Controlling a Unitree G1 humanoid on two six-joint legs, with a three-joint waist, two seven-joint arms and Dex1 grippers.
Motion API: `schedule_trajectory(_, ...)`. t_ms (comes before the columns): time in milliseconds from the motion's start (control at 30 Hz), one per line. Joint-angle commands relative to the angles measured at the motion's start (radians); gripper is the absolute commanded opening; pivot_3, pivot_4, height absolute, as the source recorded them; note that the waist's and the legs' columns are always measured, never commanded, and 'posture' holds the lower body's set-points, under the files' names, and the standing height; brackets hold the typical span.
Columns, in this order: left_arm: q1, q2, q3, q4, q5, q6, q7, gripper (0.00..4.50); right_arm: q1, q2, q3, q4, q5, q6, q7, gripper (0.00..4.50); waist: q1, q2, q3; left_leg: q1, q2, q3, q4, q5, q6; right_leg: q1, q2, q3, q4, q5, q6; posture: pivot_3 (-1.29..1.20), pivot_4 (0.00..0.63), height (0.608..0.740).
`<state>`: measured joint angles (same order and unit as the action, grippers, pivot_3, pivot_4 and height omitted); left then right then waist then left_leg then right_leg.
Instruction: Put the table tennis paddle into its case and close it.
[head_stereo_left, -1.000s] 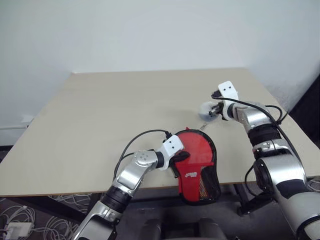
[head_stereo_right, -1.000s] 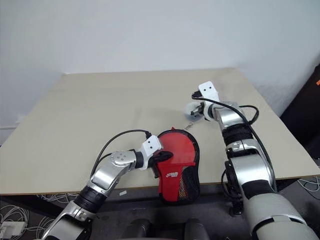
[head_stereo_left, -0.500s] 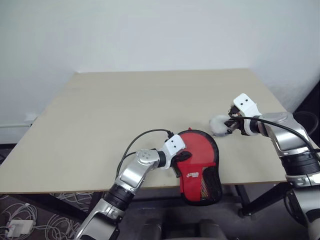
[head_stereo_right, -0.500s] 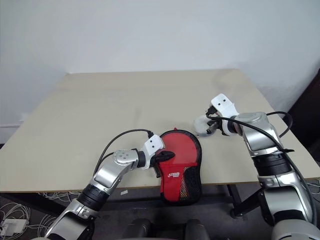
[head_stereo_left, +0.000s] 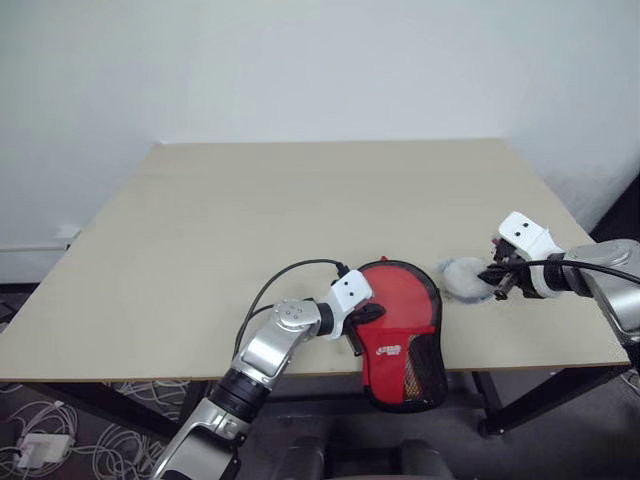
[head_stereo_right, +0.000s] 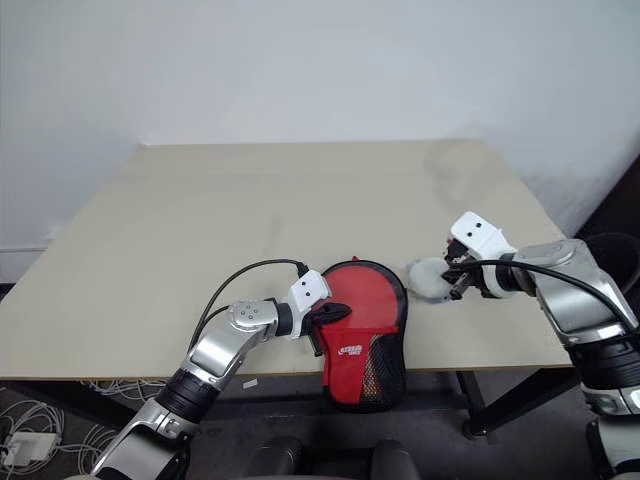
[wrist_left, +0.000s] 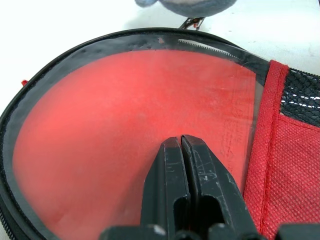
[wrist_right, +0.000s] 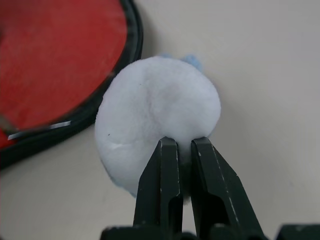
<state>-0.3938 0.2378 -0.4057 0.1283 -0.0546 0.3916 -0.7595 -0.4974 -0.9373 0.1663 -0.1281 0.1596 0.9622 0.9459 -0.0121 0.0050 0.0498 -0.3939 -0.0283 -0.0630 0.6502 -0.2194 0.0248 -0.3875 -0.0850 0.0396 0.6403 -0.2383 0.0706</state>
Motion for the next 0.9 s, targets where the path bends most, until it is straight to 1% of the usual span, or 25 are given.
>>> schedule_trajectory(33, 0.019, 0.016, -0.018, 0.049, 0.024, 0.042, -0.003, 0.00, 0.005, -0.047, -0.021, -0.006, -0.005, -0.021, 0.008, 0.03, 0.002, 0.000, 0.000, 0.000, 0.000, 0.000, 0.000, 0.000, 0.000, 0.000, 0.000, 0.000, 0.000, 0.000, 0.000, 0.00, 0.000, 0.740)
schedule_trajectory(133, 0.015, 0.015, -0.019, 0.053, 0.025, 0.042, -0.005, 0.00, 0.008, -0.065, 0.008, 0.006, -0.015, -0.052, 0.032, 0.87, 0.010, 0.000, 0.000, 0.000, 0.000, 0.000, 0.000, 0.000, 0.000, 0.000, 0.000, 0.000, 0.000, 0.000, 0.000, 0.00, 0.000, 0.740)
schedule_trajectory(267, 0.012, 0.014, -0.019, 0.057, 0.026, 0.042, -0.006, 0.00, -0.038, -0.081, 0.034, 0.018, -0.013, -0.076, 0.073, 2.23, 0.010, -0.001, 0.000, 0.000, 0.001, 0.001, 0.001, 0.000, 0.000, 0.000, 0.000, 0.000, 0.000, 0.000, 0.000, 0.00, 0.000, 0.740)
schedule_trajectory(433, 0.015, 0.012, -0.020, 0.058, 0.027, 0.042, -0.005, 0.00, -0.193, -0.031, 0.075, 0.133, -0.035, -0.117, 0.090, 2.23, 0.010, 0.000, 0.000, 0.000, 0.001, 0.002, 0.000, 0.000, 0.000, -0.001, 0.000, 0.000, 0.000, 0.000, 0.000, 0.00, 0.000, 0.740)
schedule_trajectory(533, 0.017, 0.010, -0.020, 0.055, 0.027, 0.044, -0.002, 0.00, -0.248, 0.006, 0.123, 0.212, -0.067, -0.160, 0.102, 2.23, 0.011, -0.004, -0.002, 0.000, 0.001, 0.001, 0.000, 0.000, 0.000, -0.001, 0.000, 0.000, 0.000, 0.000, 0.000, 0.00, 0.000, 0.740)
schedule_trajectory(733, 0.021, 0.013, -0.014, 0.047, 0.027, 0.048, 0.007, 0.00, -0.260, 0.050, 0.179, 0.278, -0.095, -0.194, 0.135, 2.23, 0.011, -0.005, -0.002, 0.000, 0.001, 0.001, 0.000, 0.000, 0.000, -0.001, 0.000, 0.000, 0.000, 0.000, 0.000, 0.00, 0.000, 0.740)
schedule_trajectory(900, 0.028, 0.018, -0.009, 0.039, 0.027, 0.054, 0.011, 0.00, -0.226, 0.024, 0.177, 0.217, -0.074, -0.161, 0.188, 2.23, 0.011, -0.005, -0.003, 0.000, 0.001, 0.001, 0.000, 0.000, 0.000, -0.001, 0.000, 0.000, 0.000, 0.000, 0.000, 0.00, 0.000, 0.740)
